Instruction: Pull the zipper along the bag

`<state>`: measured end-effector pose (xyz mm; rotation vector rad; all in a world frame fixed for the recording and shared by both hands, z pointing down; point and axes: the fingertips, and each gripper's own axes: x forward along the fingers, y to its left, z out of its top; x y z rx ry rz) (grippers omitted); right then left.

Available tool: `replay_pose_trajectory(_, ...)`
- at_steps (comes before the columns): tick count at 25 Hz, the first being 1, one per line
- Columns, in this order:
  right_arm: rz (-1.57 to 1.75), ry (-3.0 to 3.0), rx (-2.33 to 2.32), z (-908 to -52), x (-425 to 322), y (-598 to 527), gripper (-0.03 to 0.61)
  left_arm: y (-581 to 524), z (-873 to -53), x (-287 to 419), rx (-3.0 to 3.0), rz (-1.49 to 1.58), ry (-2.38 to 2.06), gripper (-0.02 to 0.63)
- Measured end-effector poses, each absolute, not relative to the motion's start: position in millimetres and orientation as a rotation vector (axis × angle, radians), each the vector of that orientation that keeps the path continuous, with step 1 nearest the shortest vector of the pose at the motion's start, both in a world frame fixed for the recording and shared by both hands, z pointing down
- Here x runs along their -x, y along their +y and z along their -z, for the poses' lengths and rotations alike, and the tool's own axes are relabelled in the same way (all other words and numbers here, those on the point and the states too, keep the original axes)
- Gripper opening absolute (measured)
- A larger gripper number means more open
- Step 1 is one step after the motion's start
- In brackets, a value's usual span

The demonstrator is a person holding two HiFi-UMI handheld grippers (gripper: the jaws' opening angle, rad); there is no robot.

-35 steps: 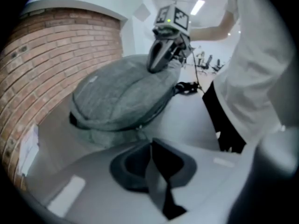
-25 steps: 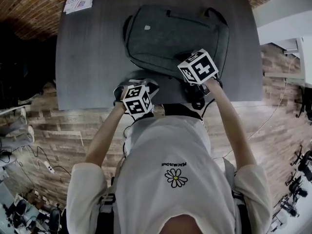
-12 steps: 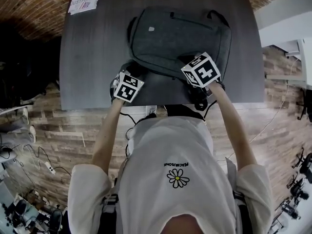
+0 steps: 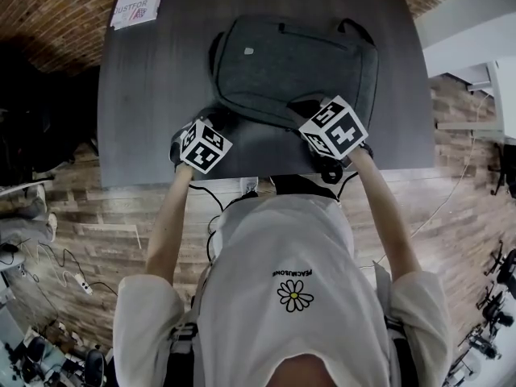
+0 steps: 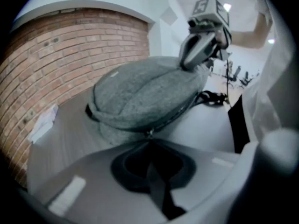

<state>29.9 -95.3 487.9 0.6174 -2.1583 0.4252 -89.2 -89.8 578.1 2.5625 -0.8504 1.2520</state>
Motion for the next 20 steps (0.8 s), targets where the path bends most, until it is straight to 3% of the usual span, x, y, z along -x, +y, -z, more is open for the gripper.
replay_pose_trajectory(10,-0.475,-2.136,-0.641,-515.0,-36.8,-100.2,0.002,-52.8,-581.1,42.3,-2.683,-1.333,-0.36,0.008)
replay_pose_trajectory(20,-0.519,-2.197,-0.593,-503.6,-27.0,-90.2,0.002,-47.0,-587.5,10.5,-2.603,-1.172,-0.513,0.003)
